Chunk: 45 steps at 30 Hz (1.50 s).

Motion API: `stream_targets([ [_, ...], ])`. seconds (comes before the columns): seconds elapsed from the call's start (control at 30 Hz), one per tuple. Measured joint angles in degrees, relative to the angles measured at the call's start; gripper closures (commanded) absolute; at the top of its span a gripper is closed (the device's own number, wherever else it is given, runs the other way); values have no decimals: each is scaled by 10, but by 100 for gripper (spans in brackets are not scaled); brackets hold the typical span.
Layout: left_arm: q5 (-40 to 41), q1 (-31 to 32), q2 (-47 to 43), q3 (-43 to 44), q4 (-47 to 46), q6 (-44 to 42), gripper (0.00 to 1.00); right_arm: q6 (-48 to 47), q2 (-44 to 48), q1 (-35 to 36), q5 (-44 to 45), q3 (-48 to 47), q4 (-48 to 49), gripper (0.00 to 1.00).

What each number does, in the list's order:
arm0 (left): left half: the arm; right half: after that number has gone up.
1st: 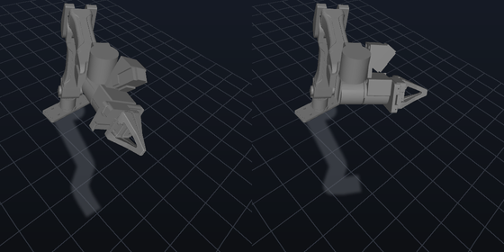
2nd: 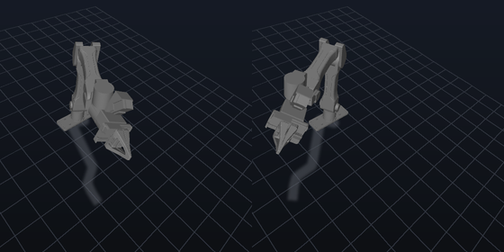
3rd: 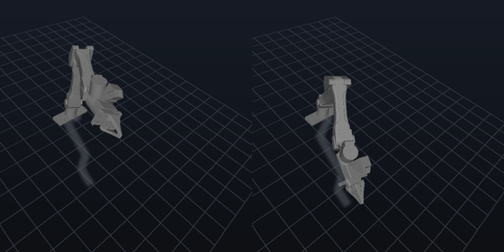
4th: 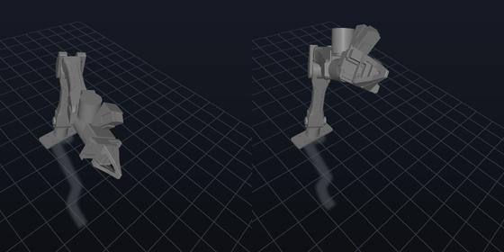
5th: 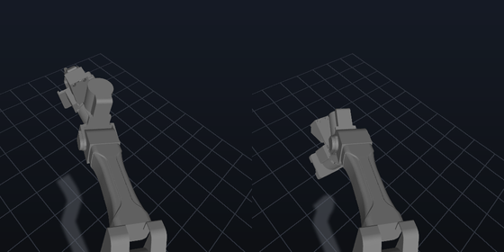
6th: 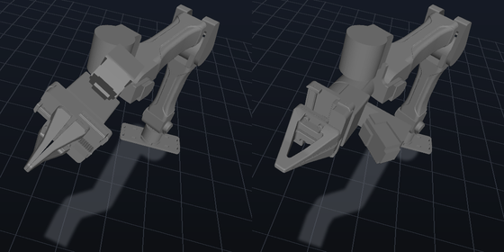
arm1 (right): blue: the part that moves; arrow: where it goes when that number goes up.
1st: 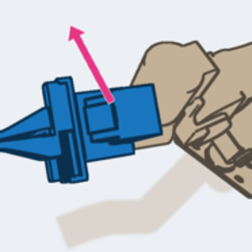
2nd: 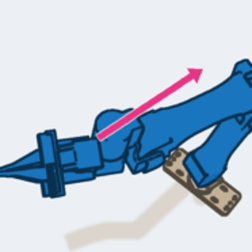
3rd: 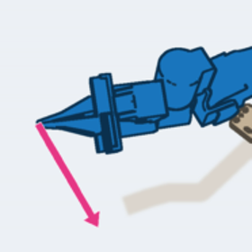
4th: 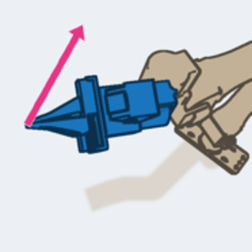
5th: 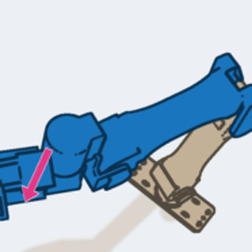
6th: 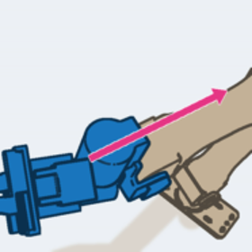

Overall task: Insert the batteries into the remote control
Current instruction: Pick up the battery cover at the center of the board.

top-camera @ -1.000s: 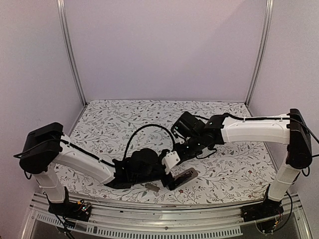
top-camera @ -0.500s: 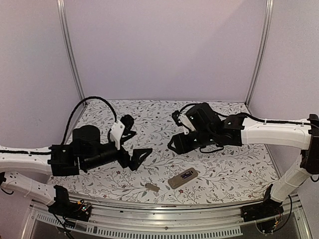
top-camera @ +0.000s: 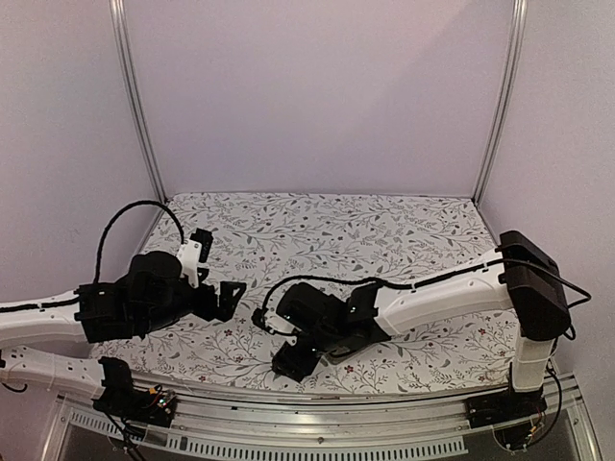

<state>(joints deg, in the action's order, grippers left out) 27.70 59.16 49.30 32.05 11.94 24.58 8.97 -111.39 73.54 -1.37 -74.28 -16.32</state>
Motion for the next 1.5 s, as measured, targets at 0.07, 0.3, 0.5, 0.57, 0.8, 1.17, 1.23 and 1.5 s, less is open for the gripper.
stream_targets([
  [0.07, -1, -5, 11, 0, 0, 2, 0, -11, -28, 2, 1, -16, -14, 27],
  [0.3, -9, -14, 30, -1, -9, -7, 0, -31, -66, 2, 12, -40, -54, 32],
  [0.5, -19, -18, 36, -4, -22, -10, 0, -49, -76, 2, 29, -53, -64, 44],
  [0.57, -20, -19, 36, -7, -26, -10, 0, -57, -79, 2, 32, -56, -65, 56],
  [0.8, -26, -20, 36, -14, -30, -10, 0, -64, -86, 2, 42, -68, -73, 67],
  [1.17, -28, -21, 55, -16, -37, -11, 0, -64, -86, 2, 45, -71, -81, 79],
  [1.23, -28, -21, 57, -16, -37, -12, 0, -65, -87, 2, 49, -75, -86, 80],
  [1.5, -29, -21, 57, -16, -38, -22, 0, -66, -87, 0, 59, -82, -103, 81],
])
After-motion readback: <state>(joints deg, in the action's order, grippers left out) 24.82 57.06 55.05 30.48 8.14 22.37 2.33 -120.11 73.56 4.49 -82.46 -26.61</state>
